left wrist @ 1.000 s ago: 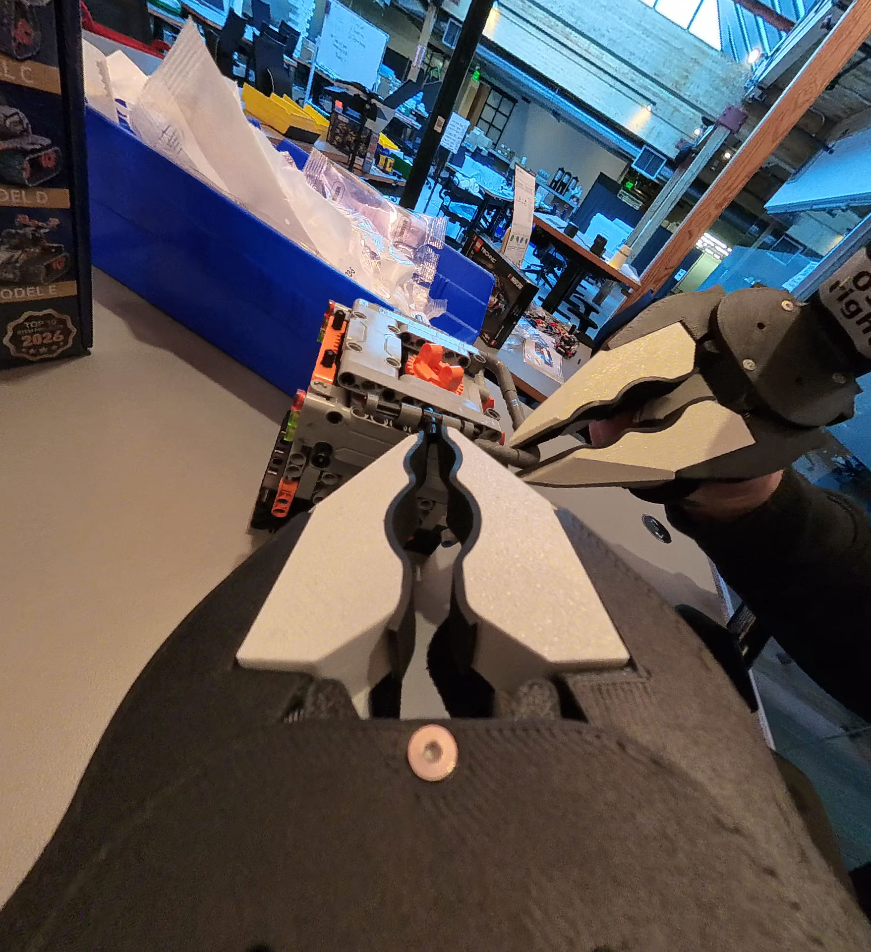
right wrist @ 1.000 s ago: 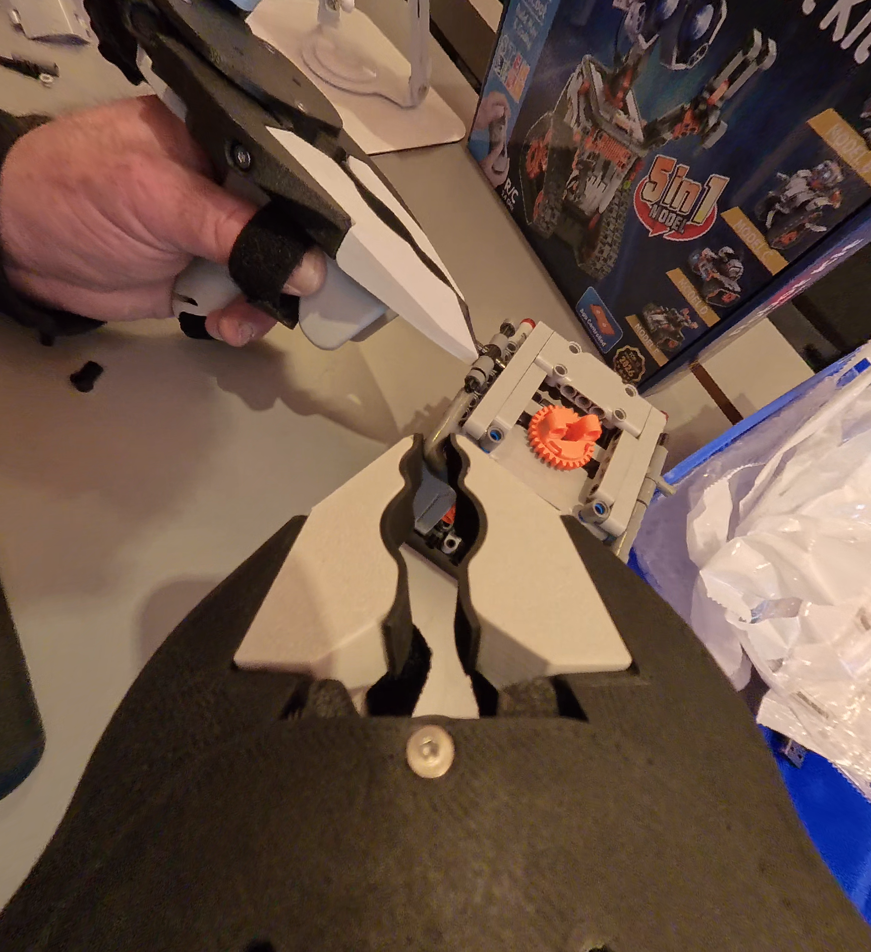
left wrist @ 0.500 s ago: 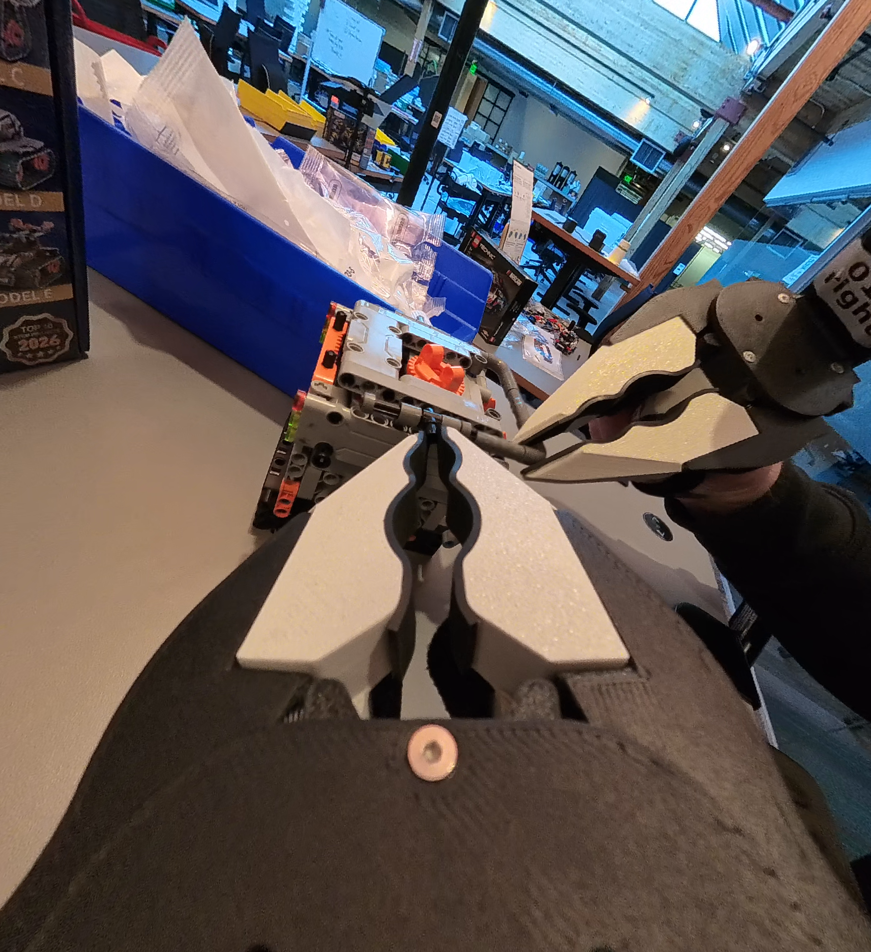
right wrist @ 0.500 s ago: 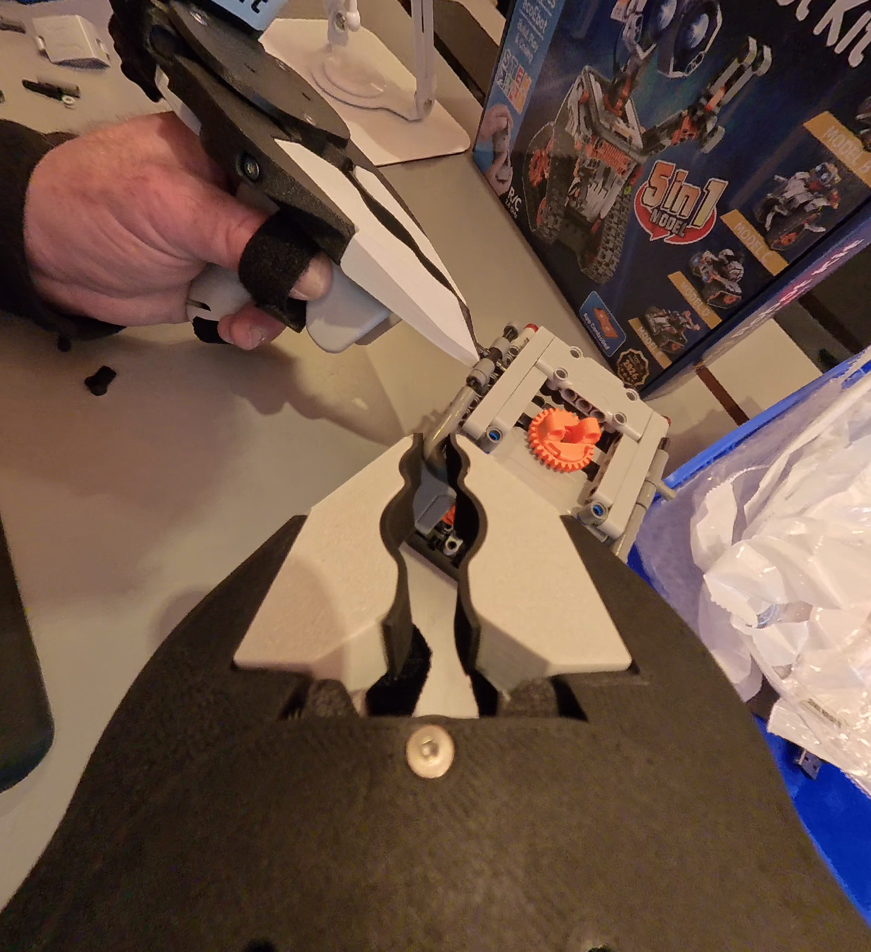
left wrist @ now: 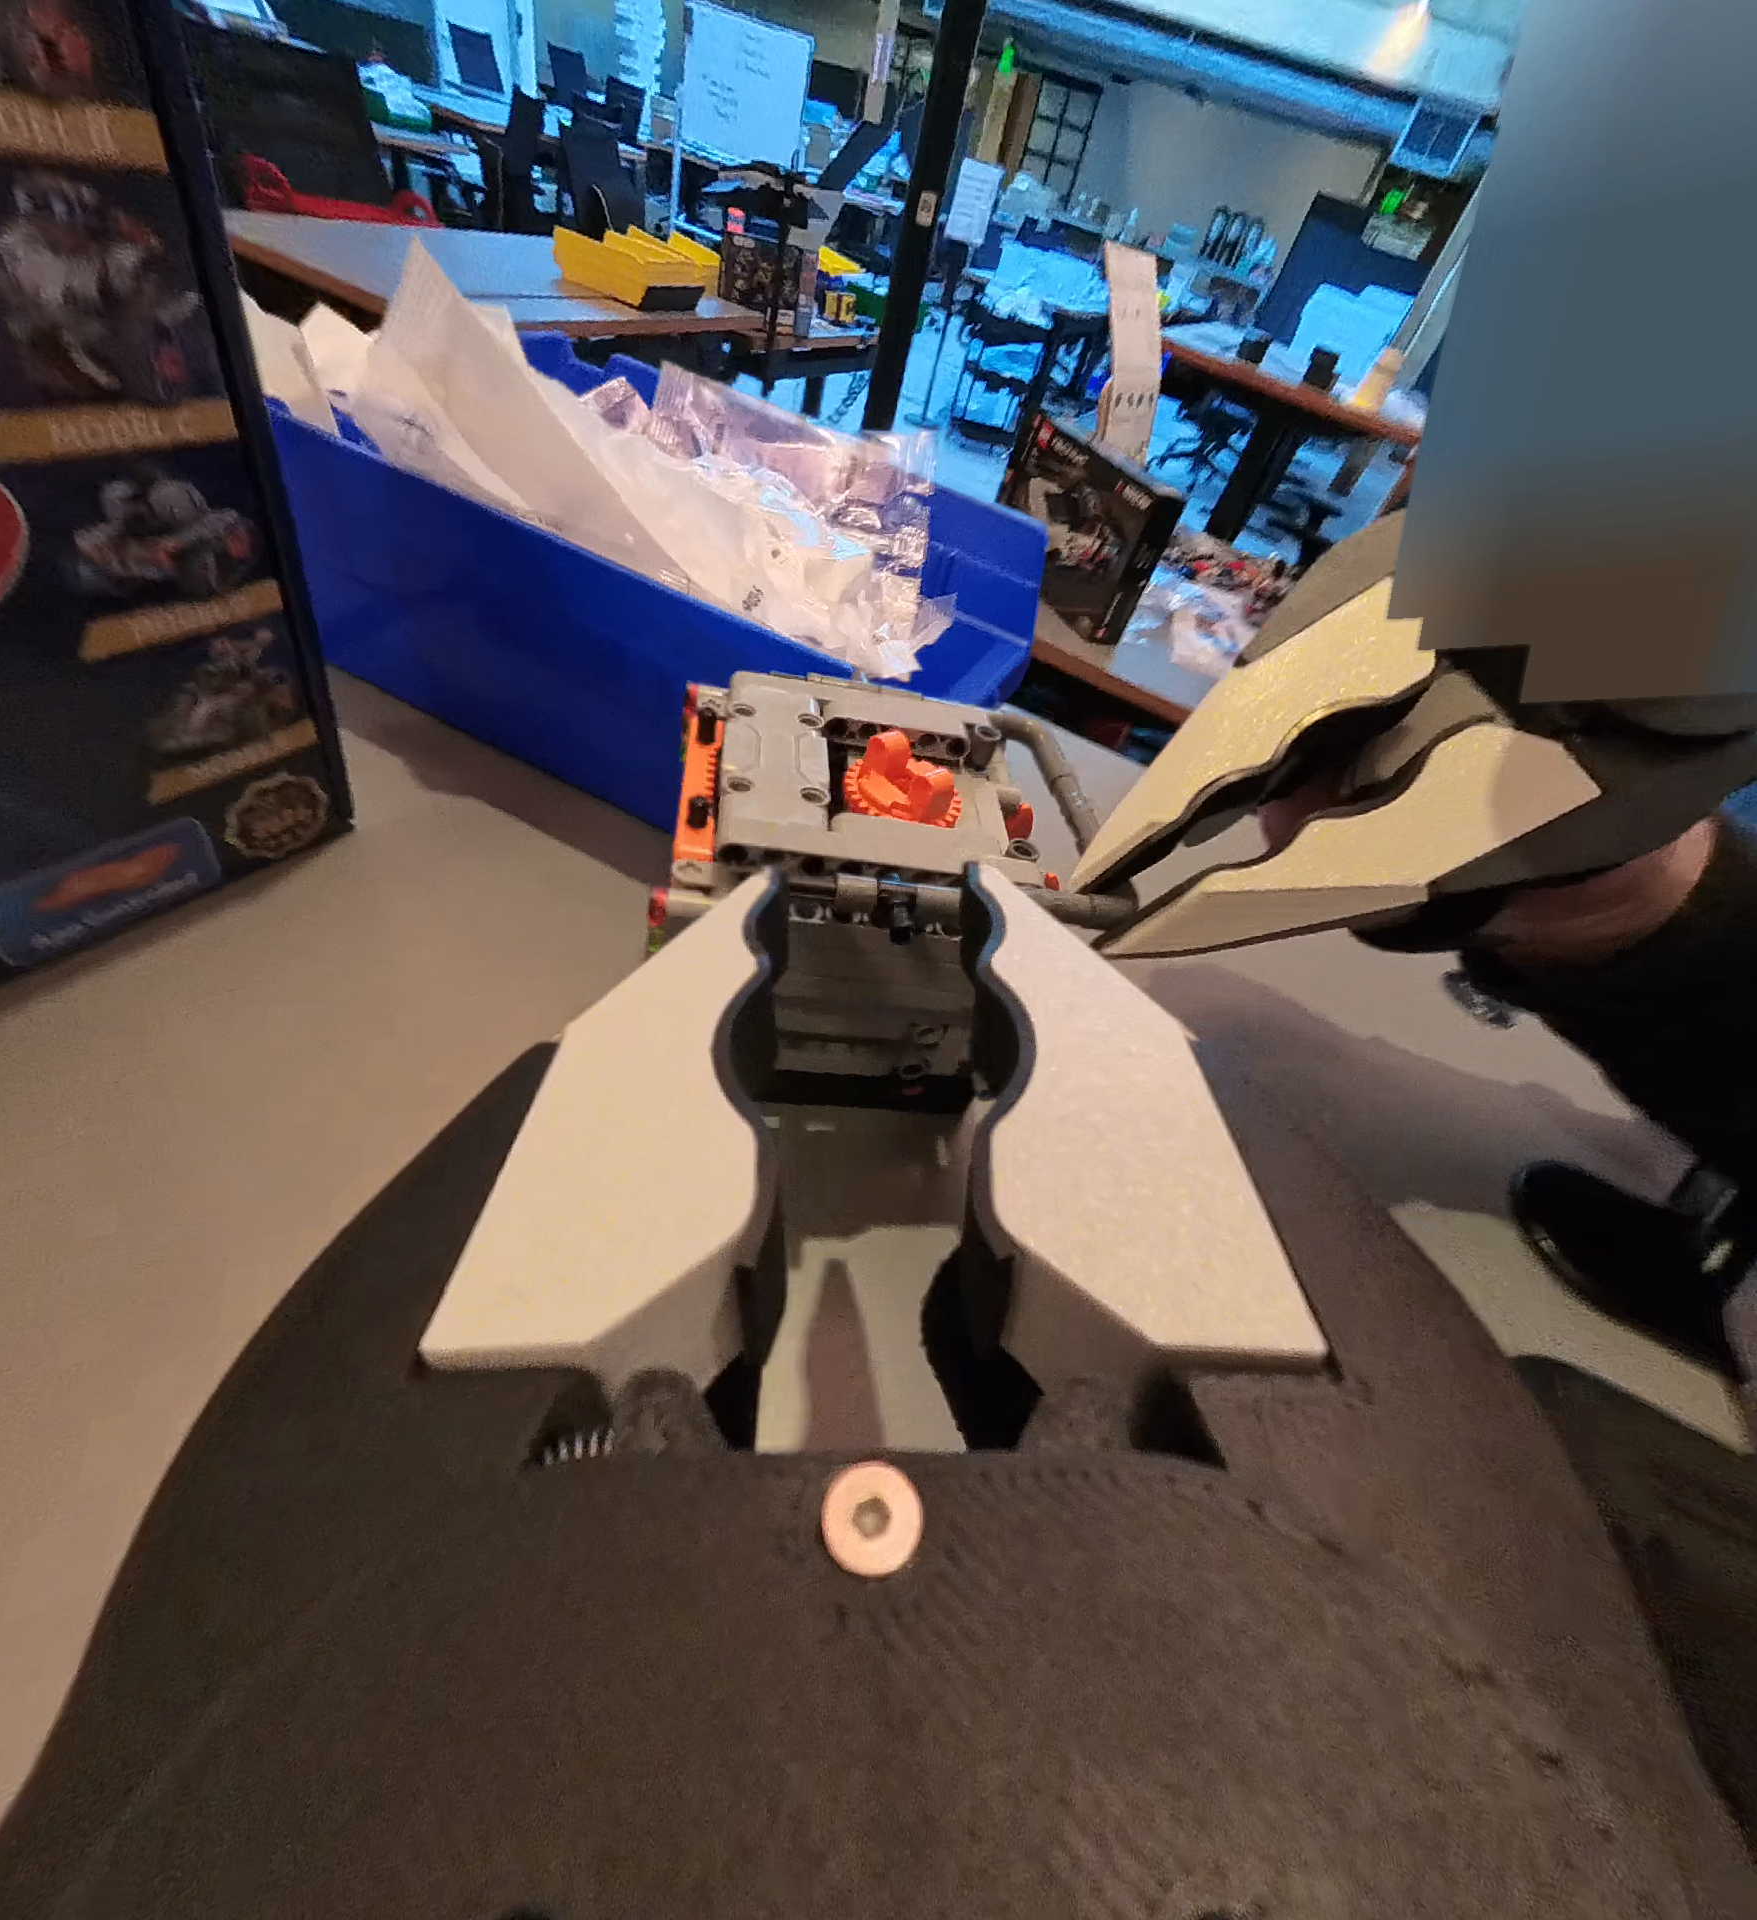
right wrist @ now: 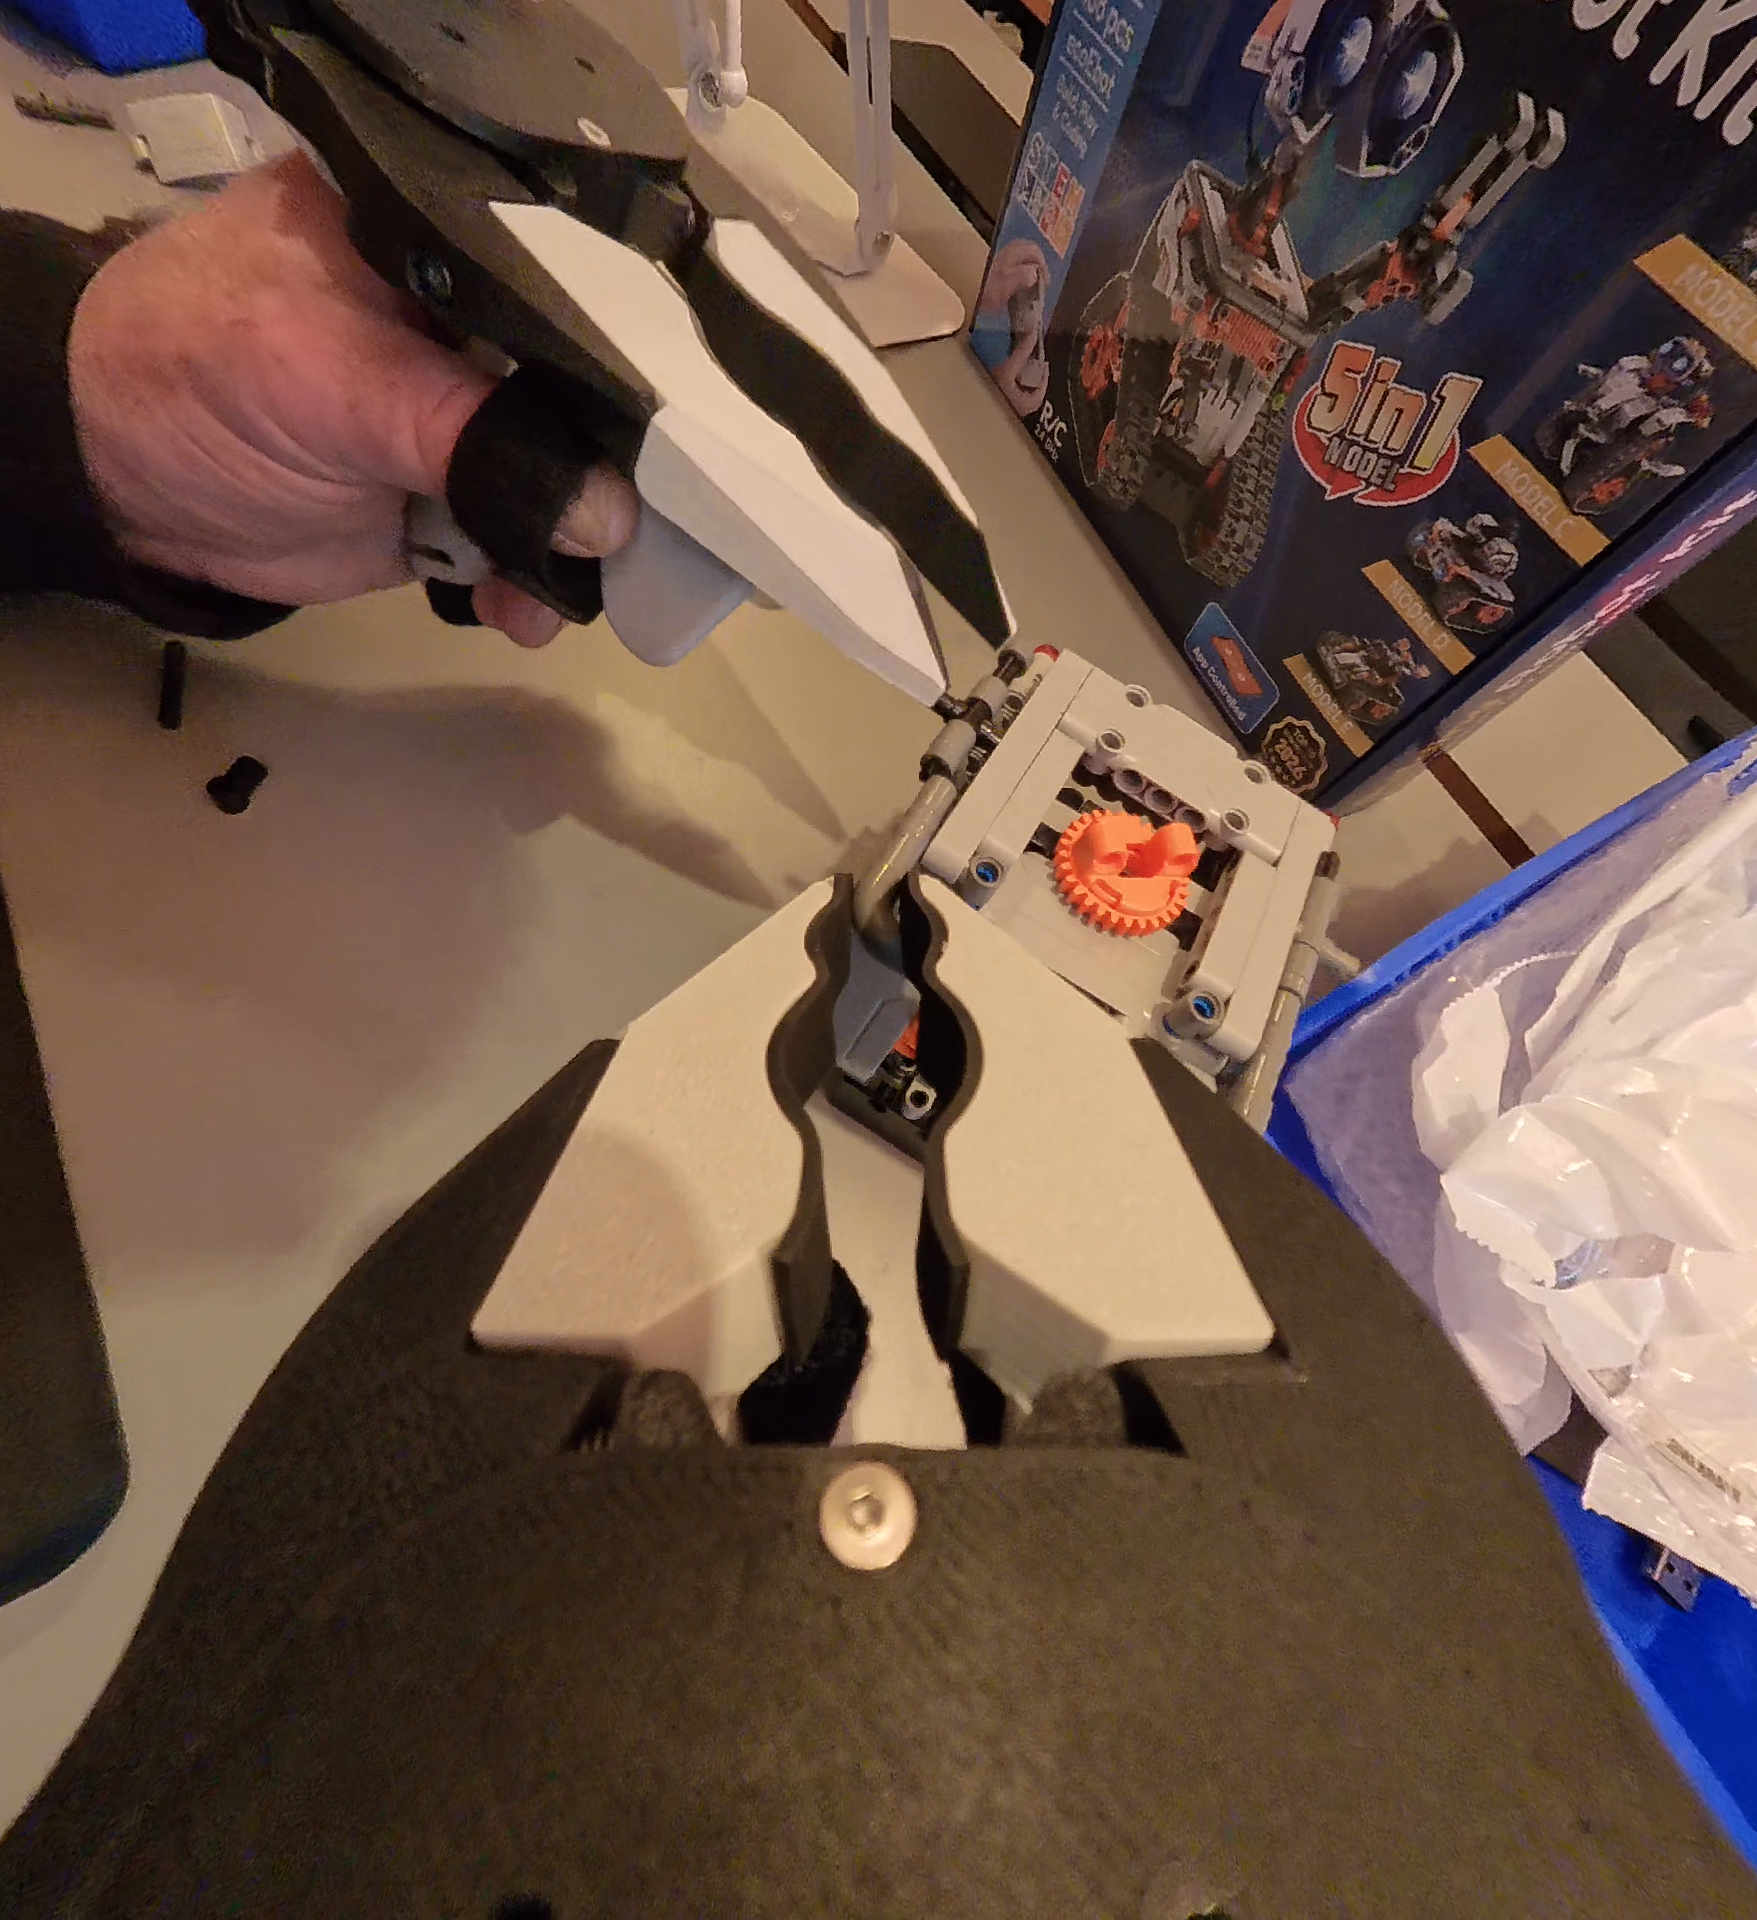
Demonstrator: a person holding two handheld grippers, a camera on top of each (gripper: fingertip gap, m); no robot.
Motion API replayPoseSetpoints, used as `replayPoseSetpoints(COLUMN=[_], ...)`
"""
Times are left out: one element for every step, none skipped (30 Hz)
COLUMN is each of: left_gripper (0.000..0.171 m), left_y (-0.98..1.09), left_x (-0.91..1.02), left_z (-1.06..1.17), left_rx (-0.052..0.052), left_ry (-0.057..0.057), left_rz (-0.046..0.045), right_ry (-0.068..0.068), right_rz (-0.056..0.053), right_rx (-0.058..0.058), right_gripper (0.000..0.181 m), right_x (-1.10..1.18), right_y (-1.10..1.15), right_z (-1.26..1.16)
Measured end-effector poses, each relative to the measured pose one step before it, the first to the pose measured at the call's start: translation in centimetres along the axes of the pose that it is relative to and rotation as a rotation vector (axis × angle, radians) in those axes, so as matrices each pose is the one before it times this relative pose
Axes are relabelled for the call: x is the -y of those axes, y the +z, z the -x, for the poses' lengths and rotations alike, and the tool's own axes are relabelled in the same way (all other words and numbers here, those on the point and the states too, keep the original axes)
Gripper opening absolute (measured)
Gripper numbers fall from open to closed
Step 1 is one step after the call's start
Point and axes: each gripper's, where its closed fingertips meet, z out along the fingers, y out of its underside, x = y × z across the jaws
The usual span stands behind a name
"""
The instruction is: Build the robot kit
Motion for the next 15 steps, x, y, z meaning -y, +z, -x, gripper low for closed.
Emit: replayPoseSetpoints(left_gripper=[0.035, 0.038, 0.043, 0.045, 0.041, 0.041, 0.041, 0.041, 0.04, 0.04, 0.04, 0.04, 0.04, 0.04, 0.041], left_y=[0.004, 0.117, 0.151, 0.057, 0.056, 0.138, 0.135, 0.034, 0.003, 0.0, -0.003, 0.018, -0.001, -0.03, -0.013], left_x=[-0.055, -0.245, -0.219, 0.011, 0.136, -0.04, -0.128, 0.009, 0.004, -0.012, -0.017, -0.003, 0.003, -0.011, -0.018], left_z=[0.262, 0.25, 0.306, 0.104, -0.516, -0.339, 0.059, 0.015, 0.016, -0.002, 0.006, -0.002, -0.021, -0.008, -0.037], left_rx=[0.0212, 0.0111, 0.0124, 0.0003, -0.0342, -0.0178, 0.0067, -0.0033, -0.0069, -0.0034, -0.0015, -0.0035, -0.0048, -0.0034, -0.0075], left_ry=[0.0332, 0.0201, 0.0147, 0.015, 0.0195, 0.0184, 0.0159, -0.0001, -0.0084, 0.0019, 0.0004, -0.0036, -0.0019, 0.0069, 0.001], left_rz=[0.01533, 0.02436, 0.0204, 0.00307, -0.00257, 0.00751, 0.00907, -0.00198, -0.00041, -0.00047, -0.00109, -0.0012, 0.0003, 0.0001, 0.0009], right_ry=[0.0002, -0.0001, -0.0002, -0.0009, 0.0009, 0.0004, -0.0018, 0.0004, 0.0019, -0.0001, -0.0005, 0.0016, 0.001, 0.0007, 0.0014], right_rz=[-0.0008, -0.001, -0.0008, -0.0008, -0.0013, -0.001, 0.0002, -0.0017, -0.0029, 0.001, 0.0022, 0.0005, -0.0001, -0.0009, -0.0009], right_rx=[-0.0002, 0.0001, 0.0008, 0.0018, 0.0023, 0.0018, -0.0011, -0.0007, 0.0014, 0.0013, 0.0008, 0.0025, 0.0032, 0.0035, 0.0032], right_gripper=[0.006, 0.006, 0.006, 0.006, 0.006, 0.006, 0.006, 0.006, 0.006, 0.006, 0.006, 0.006, 0.006, 0.006, 0.006], right_x=[0.018, 0.032, 0.023, 0.003, 0.018, 0.005, -0.004, 0.026, 0.045, -0.009, -0.048, -0.022, 0.002, 0.019, 0.024], right_y=[-0.013, -0.01, 0.008, 0.011, 0.009, 0.012, 0.006, -0.012, -0.01, 0.007, 0.021, 0.009, 0.011, 0.004, 0.001], right_z=[-0.022, -0.028, 0.002, 0.021, 0.038, 0.03, -0.005, -0.034, -0.018, 0.005, -0.004, 0.008, 0.032, 0.038, 0.022])
